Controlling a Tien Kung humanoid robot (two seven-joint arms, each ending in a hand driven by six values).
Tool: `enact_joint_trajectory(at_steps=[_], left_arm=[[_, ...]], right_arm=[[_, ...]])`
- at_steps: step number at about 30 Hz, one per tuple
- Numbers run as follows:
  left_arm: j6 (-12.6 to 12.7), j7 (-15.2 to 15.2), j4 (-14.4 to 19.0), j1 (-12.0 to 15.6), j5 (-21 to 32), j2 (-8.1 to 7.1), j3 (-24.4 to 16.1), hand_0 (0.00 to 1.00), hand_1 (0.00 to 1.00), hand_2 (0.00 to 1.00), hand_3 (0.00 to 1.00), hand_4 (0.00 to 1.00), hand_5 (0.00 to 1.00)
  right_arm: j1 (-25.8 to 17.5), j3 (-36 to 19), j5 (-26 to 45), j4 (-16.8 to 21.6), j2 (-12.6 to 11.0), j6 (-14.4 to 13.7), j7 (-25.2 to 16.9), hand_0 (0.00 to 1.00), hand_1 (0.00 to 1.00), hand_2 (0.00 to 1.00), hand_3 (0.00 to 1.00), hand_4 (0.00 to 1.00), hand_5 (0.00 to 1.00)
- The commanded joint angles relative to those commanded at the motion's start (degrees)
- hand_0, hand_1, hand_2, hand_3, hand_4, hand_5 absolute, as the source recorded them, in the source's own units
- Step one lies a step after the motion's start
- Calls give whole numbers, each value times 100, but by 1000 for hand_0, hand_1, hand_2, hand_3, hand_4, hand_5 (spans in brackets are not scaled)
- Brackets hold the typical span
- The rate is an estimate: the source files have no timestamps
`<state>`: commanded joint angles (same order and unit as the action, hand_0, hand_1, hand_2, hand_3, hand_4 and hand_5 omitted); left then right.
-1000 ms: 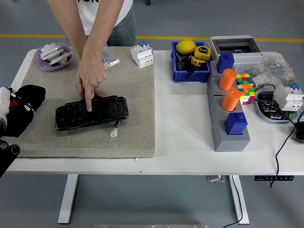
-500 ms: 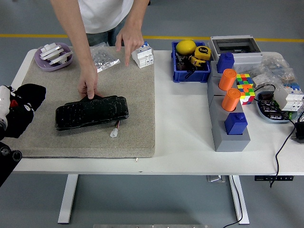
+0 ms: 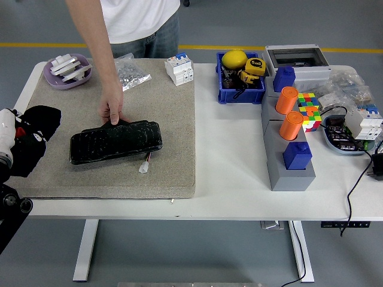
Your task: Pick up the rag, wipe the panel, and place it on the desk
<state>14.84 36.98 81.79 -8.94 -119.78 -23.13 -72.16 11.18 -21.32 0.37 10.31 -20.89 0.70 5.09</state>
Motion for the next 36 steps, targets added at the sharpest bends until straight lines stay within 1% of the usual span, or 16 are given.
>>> enact_joint_trajectory(at_steps=[4,10,17,26,36], left_arm=[[88,0,168,120,43,107,91,215,132,491,404,133,2],[172,0,230,219,-18,265,246,215,132,491,405,137,2],[217,0,306,248,-82,382,421,210,131,492,407,139,2],[267,0,438,187,-83,373,642,214,131,491,408,136,2],[323,0,476,-2,-46,428,1090,212,129,490,408,135,2]], right_arm=[[-1,-169,-162,0,5,-16,37,709,504,631,619,998,556],[6,-274,-266,0,5,-26,70,710,503,631,619,998,556],[-12,-504,-477,0,-6,-48,166,710,503,631,619,998,556],[-15,-551,-497,0,-13,-53,159,710,503,631,619,998,556],[7,-534,-475,0,-28,-55,140,710,504,631,619,998,557]])
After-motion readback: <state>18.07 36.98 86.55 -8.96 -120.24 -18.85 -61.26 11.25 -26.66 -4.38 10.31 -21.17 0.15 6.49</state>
